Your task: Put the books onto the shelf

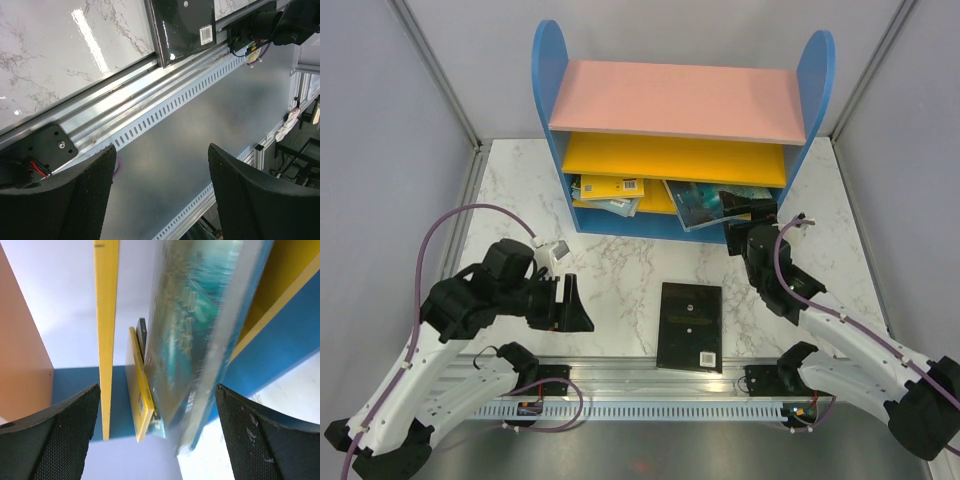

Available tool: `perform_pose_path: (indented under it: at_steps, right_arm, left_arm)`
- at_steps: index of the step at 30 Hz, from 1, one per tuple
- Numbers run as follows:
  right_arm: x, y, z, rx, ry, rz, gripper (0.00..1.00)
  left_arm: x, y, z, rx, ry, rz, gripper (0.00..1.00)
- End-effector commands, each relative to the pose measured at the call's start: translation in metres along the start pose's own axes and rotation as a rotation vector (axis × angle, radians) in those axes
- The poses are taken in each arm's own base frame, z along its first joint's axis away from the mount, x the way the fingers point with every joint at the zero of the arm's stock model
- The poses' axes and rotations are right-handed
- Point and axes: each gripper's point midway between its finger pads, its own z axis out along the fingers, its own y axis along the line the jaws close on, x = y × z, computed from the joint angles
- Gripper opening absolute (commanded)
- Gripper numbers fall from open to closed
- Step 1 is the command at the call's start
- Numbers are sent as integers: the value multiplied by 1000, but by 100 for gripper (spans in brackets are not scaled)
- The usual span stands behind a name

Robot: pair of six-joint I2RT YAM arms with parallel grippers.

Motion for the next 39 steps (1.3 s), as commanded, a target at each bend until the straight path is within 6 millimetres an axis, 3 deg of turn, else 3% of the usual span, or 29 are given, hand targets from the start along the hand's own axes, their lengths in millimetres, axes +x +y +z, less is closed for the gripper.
perform_pose_path:
  at_steps: [1, 6, 7, 9, 10, 12, 13, 15, 18, 20, 22, 26, 29, 33, 36, 39]
  right_arm:
    - [-5, 33, -23, -53, 56, -83, 98]
    - [-11, 22, -58, -21, 155, -250, 98]
    - [-10, 2, -63, 30, 179, -284, 98]
    - [-13, -4, -81, 11, 217, -262, 98]
    - [-14, -25, -84, 49, 229, -272, 98]
    - [-17, -28, -99, 10, 252, -224, 98]
    - [-15, -44, -101, 32, 268, -221, 98]
    - [-11, -53, -113, 24, 322, -196, 98]
    - [4, -114, -125, 219, 433, -239, 98]
    - [14, -140, -130, 302, 493, -264, 98]
    - [28, -174, -137, 416, 584, -302, 98]
    - [28, -225, -146, 630, 639, -418, 98]
    - [24, -249, -154, 719, 650, -457, 98]
    - [23, -290, -166, 806, 685, -472, 98]
    - [36, -310, -176, 789, 766, -418, 98]
    - [49, -317, -181, 728, 824, -353, 98]
  left_arm:
    - [-3, -3, 4, 27, -13, 2, 78]
    - [-5, -9, 20, 88, 12, -20, 78]
    - [-4, -7, 25, 87, 29, -32, 78]
    - [-6, -9, 31, 99, 39, -42, 78]
    - [-8, -8, 37, 102, 46, -46, 78]
    - [-10, -8, 43, 111, 57, -57, 78]
    - [-13, -8, 50, 116, 64, -61, 78]
    - [-14, -8, 58, 126, 79, -71, 78]
    - [-8, 6, 85, 121, 130, -96, 79]
    - [-9, 11, 102, 122, 147, -107, 79]
    - [3, 22, 118, 108, 194, -135, 79]
    - [14, 20, 153, 167, 243, -180, 79]
    - [29, 28, 173, 170, 310, -266, 78]
    - [19, 31, 194, 182, 280, -280, 78]
    - [18, 43, 212, 125, 284, -323, 76]
    - [16, 53, 229, 92, 270, -368, 76]
